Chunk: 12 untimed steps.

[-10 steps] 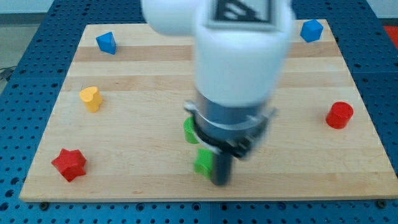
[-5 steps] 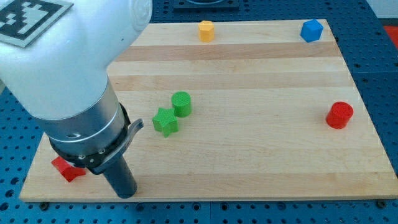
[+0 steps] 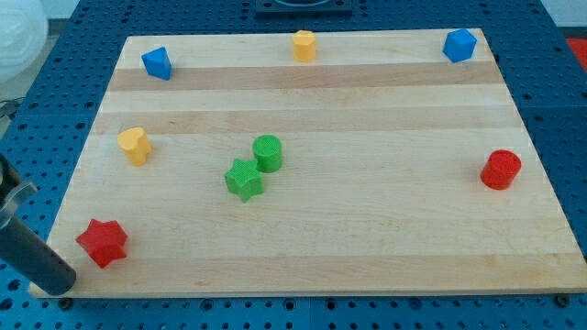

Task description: Slide the red star diagonally bottom right to the yellow heart

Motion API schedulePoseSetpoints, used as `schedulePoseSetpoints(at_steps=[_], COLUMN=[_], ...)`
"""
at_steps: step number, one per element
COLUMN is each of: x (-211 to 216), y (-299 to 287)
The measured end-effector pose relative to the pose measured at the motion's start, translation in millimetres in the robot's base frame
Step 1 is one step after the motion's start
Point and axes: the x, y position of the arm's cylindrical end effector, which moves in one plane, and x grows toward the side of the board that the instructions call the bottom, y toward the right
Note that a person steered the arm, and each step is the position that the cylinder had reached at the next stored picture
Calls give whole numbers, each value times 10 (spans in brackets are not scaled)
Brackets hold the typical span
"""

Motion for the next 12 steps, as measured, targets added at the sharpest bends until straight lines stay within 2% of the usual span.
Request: schedulePoseSetpoints(at_steps=[1, 2, 3, 4, 5, 6, 7, 8, 10, 11, 12], x=[0, -240, -783, -617, -40, -40, -65, -65, -698, -662, -488], y=[0, -339, -221, -220, -217, -217, 288, 356, 354, 321, -149])
